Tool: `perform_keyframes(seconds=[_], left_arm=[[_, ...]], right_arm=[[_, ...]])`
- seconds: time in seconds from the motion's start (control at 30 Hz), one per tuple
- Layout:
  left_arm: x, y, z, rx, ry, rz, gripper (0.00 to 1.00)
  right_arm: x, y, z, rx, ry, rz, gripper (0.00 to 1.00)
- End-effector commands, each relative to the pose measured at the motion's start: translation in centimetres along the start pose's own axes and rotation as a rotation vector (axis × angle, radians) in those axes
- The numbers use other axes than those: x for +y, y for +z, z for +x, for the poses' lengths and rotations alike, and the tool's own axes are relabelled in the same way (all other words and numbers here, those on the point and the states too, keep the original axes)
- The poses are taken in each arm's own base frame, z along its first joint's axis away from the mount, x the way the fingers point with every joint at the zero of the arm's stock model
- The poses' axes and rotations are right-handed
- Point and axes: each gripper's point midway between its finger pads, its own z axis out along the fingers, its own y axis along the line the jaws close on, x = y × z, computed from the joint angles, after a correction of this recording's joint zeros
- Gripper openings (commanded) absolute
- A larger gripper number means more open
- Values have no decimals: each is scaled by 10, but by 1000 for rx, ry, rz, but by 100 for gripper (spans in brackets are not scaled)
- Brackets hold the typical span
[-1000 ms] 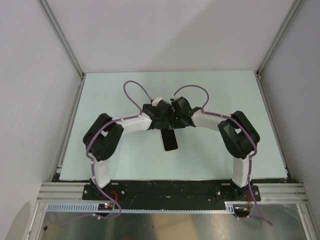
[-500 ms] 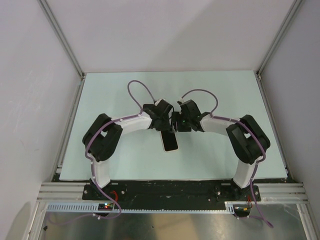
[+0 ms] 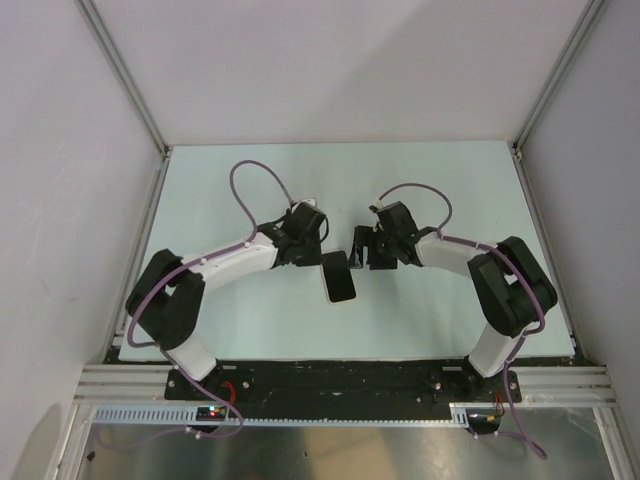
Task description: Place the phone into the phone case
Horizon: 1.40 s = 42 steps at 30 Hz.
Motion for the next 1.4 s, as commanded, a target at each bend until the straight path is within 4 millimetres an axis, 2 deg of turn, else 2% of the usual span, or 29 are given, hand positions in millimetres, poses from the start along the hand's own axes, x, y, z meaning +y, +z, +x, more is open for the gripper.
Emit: perform_keyframes(seconds=[0.0,0.17,0.43,0.6,0.77,1.0,1.1,1.23,1.37], left_arm=[[8,-16,-1,-31,6,7,25],[9,-22,7,-19,-9,24,31],[6,-27,18,17,-20,61,33],[8,-24,20,23,-7,54,33],[18,-17,21,10,-19,1,36],[14,0,17,16,-19,-9,39],[8,10,13,23,-20,1,40],[4,21,13,28,-32,2,40],[0,31,14,34,-48,10,40]], right_arm=[[4,-8,1,2,14,-35,78],[10,-14,-2,8,53,-90,79],[19,-21,-8,5,65,-136,82],[18,-12,-3,11,53,-121,82],[20,-2,2,10,35,-102,82],[18,18,10,9,23,-64,81],[11,24,14,8,38,-19,78],[0,28,21,-1,34,74,66],[-9,28,29,-7,24,166,59]])
